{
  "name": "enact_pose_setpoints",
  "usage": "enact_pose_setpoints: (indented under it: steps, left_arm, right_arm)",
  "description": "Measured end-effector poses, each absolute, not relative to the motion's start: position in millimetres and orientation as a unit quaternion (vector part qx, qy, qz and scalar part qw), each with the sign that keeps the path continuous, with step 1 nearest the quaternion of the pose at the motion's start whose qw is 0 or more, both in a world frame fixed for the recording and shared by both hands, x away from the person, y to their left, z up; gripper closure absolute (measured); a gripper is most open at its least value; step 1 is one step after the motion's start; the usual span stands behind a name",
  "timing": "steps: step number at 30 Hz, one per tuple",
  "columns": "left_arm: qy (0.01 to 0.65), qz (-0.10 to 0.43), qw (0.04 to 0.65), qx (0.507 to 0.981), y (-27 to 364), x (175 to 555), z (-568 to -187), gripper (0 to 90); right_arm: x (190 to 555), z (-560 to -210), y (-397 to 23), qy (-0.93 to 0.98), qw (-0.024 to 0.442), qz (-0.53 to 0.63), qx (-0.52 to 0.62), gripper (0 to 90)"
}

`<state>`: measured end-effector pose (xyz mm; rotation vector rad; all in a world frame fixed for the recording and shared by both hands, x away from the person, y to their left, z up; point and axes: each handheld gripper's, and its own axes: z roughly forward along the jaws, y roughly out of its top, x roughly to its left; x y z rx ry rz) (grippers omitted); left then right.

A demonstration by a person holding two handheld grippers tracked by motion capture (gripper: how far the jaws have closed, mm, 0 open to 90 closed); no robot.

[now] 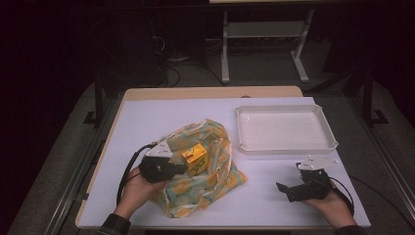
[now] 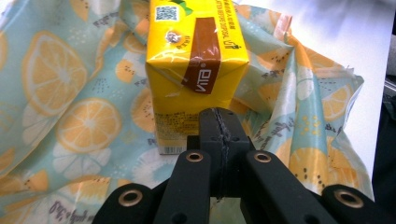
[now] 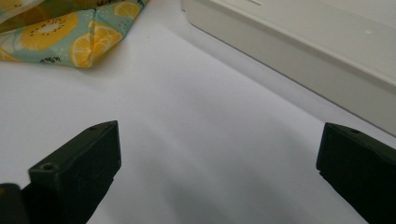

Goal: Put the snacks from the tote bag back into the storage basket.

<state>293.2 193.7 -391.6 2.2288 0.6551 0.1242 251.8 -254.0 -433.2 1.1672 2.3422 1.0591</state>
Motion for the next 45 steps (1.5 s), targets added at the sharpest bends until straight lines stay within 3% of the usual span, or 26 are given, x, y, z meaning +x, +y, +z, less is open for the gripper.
enact_pose_setpoints:
  steps: [9, 19, 26, 32, 45]
  left_arm:
    - [0.266, 0.048, 0.397, 0.877, 196, 292, -389, 89.0]
    - [0.290, 0.050, 0.387, 0.874, 209, 291, -371, 55.0]
    - [0.280, 0.047, 0.356, 0.890, 201, 295, -362, 36.8]
    - [0.279, 0.053, 0.338, 0.897, 192, 301, -352, 28.3]
    - [0.268, 0.054, 0.325, 0.905, 169, 312, -351, 25.4]
  right_arm:
    - [251, -433, -254, 0.819, 0.159, 0.371, 0.408, 0.0]
    - [251, -433, -255, 0.818, 0.159, 0.371, 0.409, 0.0]
    - [251, -434, -255, 0.819, 0.156, 0.369, 0.409, 0.0]
    - [251, -435, -255, 0.819, 0.155, 0.369, 0.410, 0.0]
    - [251, -435, -256, 0.819, 0.154, 0.369, 0.411, 0.0]
